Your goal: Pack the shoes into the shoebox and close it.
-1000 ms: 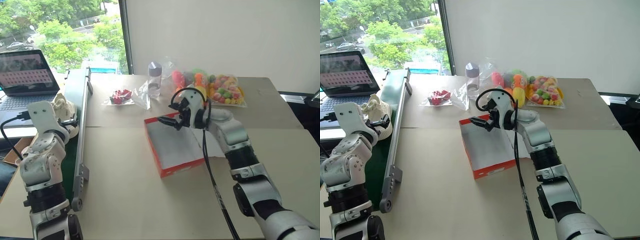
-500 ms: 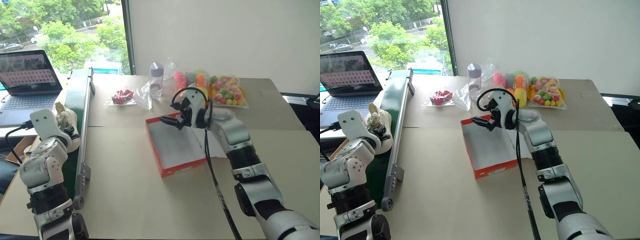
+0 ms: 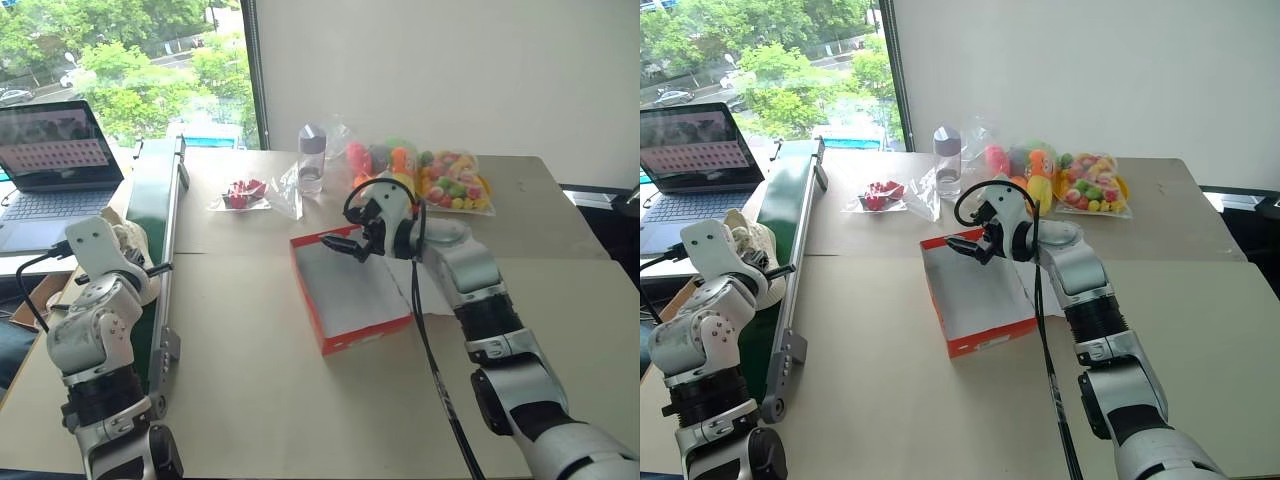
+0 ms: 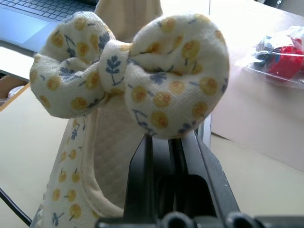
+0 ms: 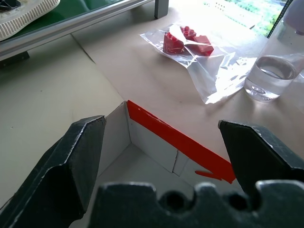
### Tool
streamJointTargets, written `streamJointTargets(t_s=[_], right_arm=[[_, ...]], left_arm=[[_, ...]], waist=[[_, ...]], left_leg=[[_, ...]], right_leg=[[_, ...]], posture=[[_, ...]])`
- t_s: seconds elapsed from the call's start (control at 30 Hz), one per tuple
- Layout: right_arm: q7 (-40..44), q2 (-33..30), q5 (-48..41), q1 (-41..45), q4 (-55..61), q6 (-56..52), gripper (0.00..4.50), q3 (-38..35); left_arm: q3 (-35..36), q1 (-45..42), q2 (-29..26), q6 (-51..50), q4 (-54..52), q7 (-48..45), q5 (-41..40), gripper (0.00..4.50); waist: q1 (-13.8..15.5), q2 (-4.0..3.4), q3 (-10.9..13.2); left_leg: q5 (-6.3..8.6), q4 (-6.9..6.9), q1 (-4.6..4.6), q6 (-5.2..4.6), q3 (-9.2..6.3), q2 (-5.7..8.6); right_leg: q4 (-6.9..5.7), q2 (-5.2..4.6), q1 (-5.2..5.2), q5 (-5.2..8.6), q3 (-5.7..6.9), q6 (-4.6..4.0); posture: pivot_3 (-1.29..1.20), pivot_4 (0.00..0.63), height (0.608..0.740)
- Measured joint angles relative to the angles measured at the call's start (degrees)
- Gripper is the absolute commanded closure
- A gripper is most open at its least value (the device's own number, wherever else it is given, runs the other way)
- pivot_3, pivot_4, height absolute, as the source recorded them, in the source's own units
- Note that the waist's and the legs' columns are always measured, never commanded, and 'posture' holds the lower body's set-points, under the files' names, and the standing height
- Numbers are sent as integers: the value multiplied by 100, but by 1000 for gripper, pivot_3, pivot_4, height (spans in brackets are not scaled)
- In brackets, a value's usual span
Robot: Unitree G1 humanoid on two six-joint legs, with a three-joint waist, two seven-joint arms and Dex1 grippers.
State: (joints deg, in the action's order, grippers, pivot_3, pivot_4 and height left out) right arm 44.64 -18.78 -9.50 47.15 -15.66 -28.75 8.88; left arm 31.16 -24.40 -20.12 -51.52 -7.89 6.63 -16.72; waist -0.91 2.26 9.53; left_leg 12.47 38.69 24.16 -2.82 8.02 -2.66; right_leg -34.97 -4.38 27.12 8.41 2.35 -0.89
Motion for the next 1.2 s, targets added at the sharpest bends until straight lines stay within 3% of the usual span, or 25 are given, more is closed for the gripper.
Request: streamJointTargets(t_s=[0.27, 0.43, 0.53, 0.73, 0.93, 1.2], right_arm=[[12, 287, -660, 103, 67, -525, 0, -469], [-307, 577, -1661, 656, 120, -1298, 0, -1411], [-748, 713, -2535, 1066, -17, -2005, 0, -2317], [-1592, 759, -3598, 1476, -283, -2943, 0, -3370], [-1808, 909, -3999, 1206, 11, -3627, 0, -3242], [-2096, 866, -4326, 1213, 108, -3676, 0, -3322]], left_arm=[[-507, -483, -268, 1286, -463, -669, 11, 4466], [-1061, -1260, -98, 1380, -989, -1168, -522, 4466], [-1471, -1340, -41, 1181, -1202, -1554, -920, 4466], [-1882, -1434, -21, 889, -1365, -1944, -1392, 4466], [-2443, -1577, 341, 913, -1355, -2196, -1497, 4466], [-2911, -1556, 688, 870, -1384, -2284, -1501, 4466]], waist=[[37, 7, 5], [25, 6, 5], [3, 5, 6], [-26, 5, 6], [-16, 1, 9], [-11, 0, 9]], left_leg=[[1, 2, 36, -2, -5, 5], [3, 6, 42, -12, -7, 9], [-19, 5, 42, -49, -8, 4], [-25, 2, 35, -56, -8, -1], [-25, 5, 40, -61, -9, 7], [-26, 6, 40, -62, -15, 8]], right_leg=[[15, -5, 17, -24, 9, -31], [23, -5, 14, -31, 8, -21], [20, 4, 15, -30, 10, -21], [18, 12, 15, -25, 10, -21], [20, 8, 10, -11, 2, 5], [20, 10, 10, -4, 2, 17]], posture=[[0, 150, 740], [0, 150, 740], [0, 150, 740], [0, 150, 740], [0, 150, 740], [0, 150, 740]])
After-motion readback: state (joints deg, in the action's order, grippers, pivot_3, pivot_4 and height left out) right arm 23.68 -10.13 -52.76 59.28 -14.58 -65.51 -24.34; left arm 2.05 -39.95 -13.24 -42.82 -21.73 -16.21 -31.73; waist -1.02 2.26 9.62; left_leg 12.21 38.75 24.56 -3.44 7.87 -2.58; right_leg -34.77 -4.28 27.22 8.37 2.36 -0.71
